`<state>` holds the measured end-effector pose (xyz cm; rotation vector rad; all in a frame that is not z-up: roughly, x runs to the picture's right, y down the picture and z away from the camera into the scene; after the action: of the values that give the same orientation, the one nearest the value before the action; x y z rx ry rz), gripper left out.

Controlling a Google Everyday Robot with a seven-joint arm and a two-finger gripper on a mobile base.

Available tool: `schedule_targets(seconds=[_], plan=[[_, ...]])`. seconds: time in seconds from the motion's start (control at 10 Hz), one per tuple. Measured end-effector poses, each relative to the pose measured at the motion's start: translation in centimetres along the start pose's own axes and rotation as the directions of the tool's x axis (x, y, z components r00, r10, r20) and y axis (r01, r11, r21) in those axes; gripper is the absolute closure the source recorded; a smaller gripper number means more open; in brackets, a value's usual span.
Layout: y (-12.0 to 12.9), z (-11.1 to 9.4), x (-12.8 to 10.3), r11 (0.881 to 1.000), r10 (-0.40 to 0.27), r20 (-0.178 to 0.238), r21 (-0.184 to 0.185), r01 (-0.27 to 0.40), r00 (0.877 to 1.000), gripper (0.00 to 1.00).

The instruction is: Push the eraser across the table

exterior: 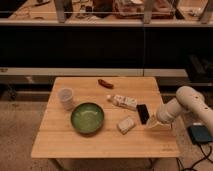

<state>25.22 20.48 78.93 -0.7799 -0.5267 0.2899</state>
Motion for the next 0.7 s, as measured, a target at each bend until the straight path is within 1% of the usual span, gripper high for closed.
schedule_targets(seconds=[0.1,0.3,0.4,0.6,0.7], plan=[[-0.4,0.7,0.7,0.999,0.025,0.014,0.027,-0.025,1.000,1.00],[-0.7,2.1,3.0,0.993,0.083,0.043,0.080,-0.086,0.996,1.00],[-0.9,2.1,3.6,0.990,0.096,0.051,0.103,-0.101,0.994,1.00],[-1.4,2.0,4.1,0.983,0.104,0.067,0.142,-0.113,0.992,1.00],[-1.5,2.0,4.1,0.982,0.104,0.075,0.149,-0.114,0.992,1.00]])
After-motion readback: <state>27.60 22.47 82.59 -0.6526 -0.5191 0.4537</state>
